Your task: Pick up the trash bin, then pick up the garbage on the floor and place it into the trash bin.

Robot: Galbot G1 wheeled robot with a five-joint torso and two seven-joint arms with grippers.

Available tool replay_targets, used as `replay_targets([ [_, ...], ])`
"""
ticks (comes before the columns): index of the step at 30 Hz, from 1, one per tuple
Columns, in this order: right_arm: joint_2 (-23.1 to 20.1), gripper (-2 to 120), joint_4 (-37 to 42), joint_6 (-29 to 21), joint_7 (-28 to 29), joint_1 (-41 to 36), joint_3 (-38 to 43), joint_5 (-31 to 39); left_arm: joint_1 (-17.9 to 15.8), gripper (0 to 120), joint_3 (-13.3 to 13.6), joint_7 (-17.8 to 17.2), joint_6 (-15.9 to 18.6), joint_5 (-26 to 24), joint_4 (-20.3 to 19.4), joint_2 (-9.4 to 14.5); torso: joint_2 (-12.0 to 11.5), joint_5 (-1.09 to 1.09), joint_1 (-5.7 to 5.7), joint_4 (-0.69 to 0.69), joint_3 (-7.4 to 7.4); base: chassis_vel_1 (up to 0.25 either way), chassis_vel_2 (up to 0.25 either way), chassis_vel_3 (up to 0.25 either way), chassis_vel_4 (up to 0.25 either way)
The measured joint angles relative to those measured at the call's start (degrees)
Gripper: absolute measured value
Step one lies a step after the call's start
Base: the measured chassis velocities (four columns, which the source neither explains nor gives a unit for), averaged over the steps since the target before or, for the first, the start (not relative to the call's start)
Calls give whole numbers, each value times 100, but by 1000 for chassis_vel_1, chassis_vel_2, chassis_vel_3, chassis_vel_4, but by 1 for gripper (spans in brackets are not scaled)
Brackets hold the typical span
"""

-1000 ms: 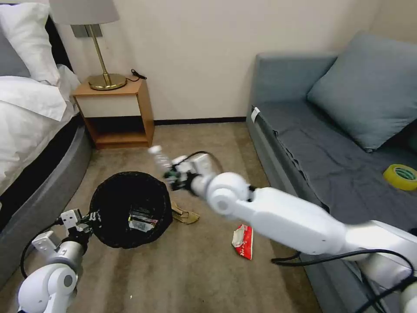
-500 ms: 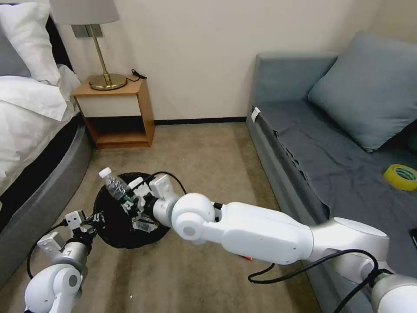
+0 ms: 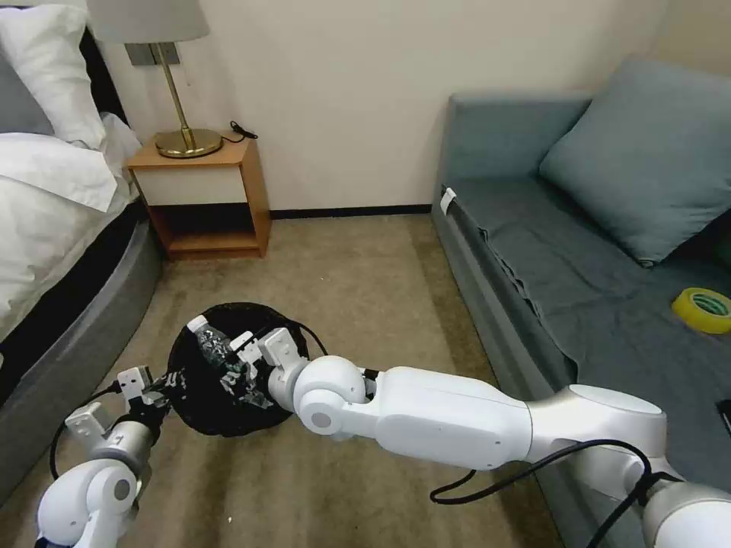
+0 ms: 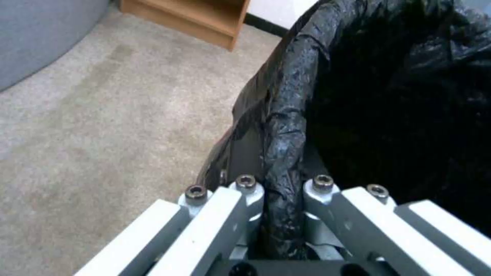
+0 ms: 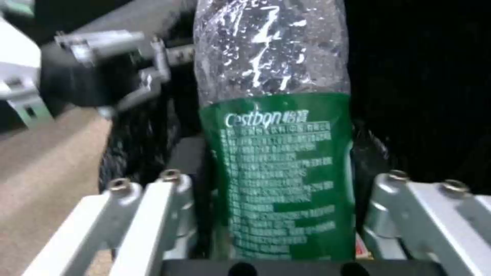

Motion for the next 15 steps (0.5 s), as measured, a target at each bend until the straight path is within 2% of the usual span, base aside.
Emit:
replay_targets([
  [7, 46, 73, -11, 0, 166, -85, -29, 3, -46, 3, 60, 11, -14, -111, 64, 184, 0, 0, 0, 0, 0, 0, 0, 0, 0],
  [9, 72, 86, -5, -1, 280, -141, 30, 32, -73, 3, 90, 8, 6, -154, 59, 234, 0, 0, 0, 0, 0, 0, 0, 0, 0],
  [10, 72, 86, -5, -1, 280, -141, 30, 32, -73, 3, 90, 8, 6, -154, 59, 234, 0, 0, 0, 0, 0, 0, 0, 0, 0],
  [12, 69, 94, 0, -2, 260, -157, 121, -6, -96, 3, 116, 13, -9, -95, 81, 213, 0, 1, 0, -1, 0, 0, 0, 0, 0],
  [15, -10, 99, 124, -4, 228, -65, 343, -16, -74, 3, 111, 10, -11, 7, 89, 89, 0, 1, 0, 1, 0, 0, 0, 0, 0],
])
